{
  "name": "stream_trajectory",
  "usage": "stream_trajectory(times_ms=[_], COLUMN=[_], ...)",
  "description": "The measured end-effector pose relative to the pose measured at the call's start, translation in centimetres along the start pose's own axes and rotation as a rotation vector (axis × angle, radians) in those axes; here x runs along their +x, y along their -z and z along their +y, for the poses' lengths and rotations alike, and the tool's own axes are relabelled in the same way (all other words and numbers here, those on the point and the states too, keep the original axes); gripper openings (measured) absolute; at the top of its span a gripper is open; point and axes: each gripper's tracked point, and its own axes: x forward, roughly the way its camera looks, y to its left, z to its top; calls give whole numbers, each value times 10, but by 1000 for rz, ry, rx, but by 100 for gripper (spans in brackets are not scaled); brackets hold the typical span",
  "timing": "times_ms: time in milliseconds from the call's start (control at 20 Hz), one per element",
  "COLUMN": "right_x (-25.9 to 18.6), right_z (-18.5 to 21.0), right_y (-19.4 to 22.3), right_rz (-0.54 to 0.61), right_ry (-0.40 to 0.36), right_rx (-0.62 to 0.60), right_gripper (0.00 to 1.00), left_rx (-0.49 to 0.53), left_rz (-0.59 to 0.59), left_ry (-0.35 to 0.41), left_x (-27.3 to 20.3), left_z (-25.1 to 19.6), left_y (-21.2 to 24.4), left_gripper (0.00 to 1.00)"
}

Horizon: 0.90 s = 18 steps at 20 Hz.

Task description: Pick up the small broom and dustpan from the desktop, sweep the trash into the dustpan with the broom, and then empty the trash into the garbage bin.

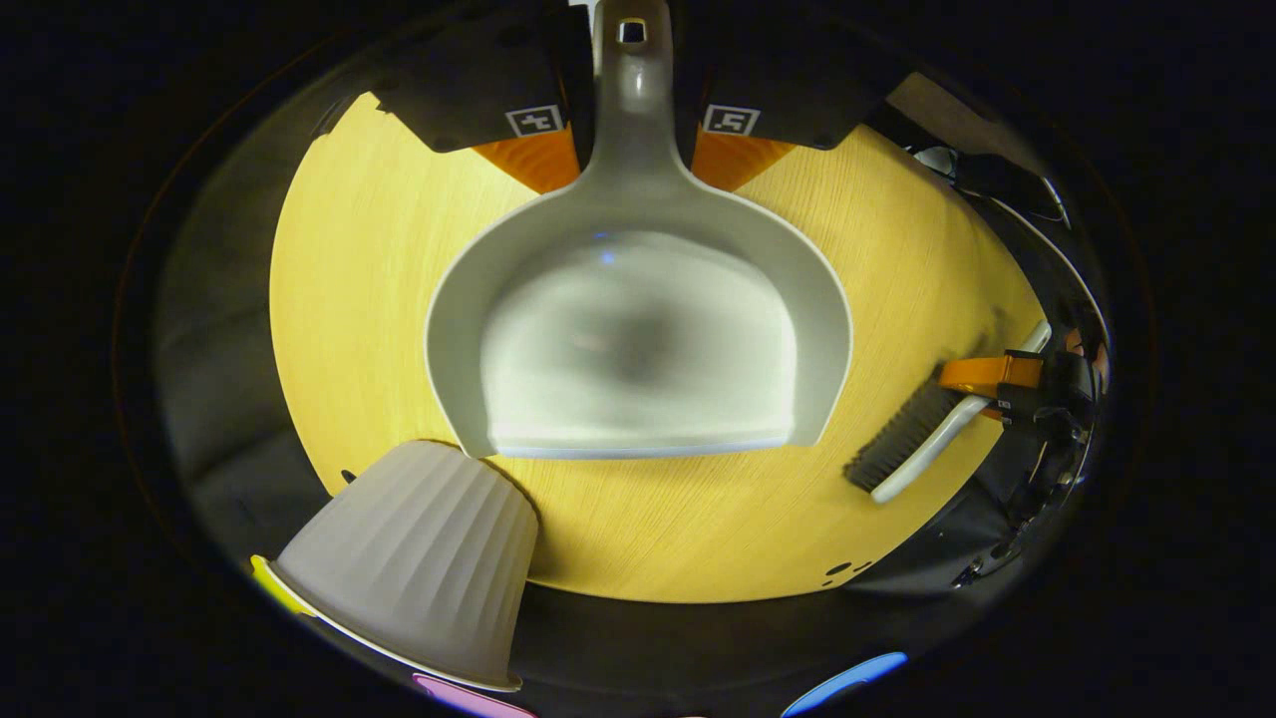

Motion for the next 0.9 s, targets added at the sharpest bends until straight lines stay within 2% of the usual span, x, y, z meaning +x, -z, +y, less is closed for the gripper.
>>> stream_trajectory(times_ms=[50, 250, 350, 400, 450, 500, 650, 900], right_x=[3, 19, 22, 24, 25, 26, 25, 12], right_z=[0, 2, 0, 1, 1, 2, 2, 7], right_y=[1, 8, 11, 13, 15, 18, 17, 15], right_rz=[4, 35, 48, 52, 60, 66, 63, 58], right_ry=[2, 6, 8, 6, 2, -5, -13, -37], right_rx=[9, 48, 55, 56, 56, 57, 62, 91], right_gripper=[36, 39, 34, 36, 34, 40, 37, 42], left_rx=[-2, 15, 25, 28, 32, 37, 49, 86], left_rz=[-1, 6, 9, 10, 12, 15, 32, 27], left_ry=[-4, -37, -35, -33, -35, -37, -44, -73], left_x=[2, 4, 6, 6, 6, 8, 8, 0], left_z=[0, 0, -1, -2, -2, -3, -1, 0], left_y=[0, 1, 0, -1, -2, -3, -1, -3], left_gripper=[26, 25, 25, 25, 26, 27, 28, 30])
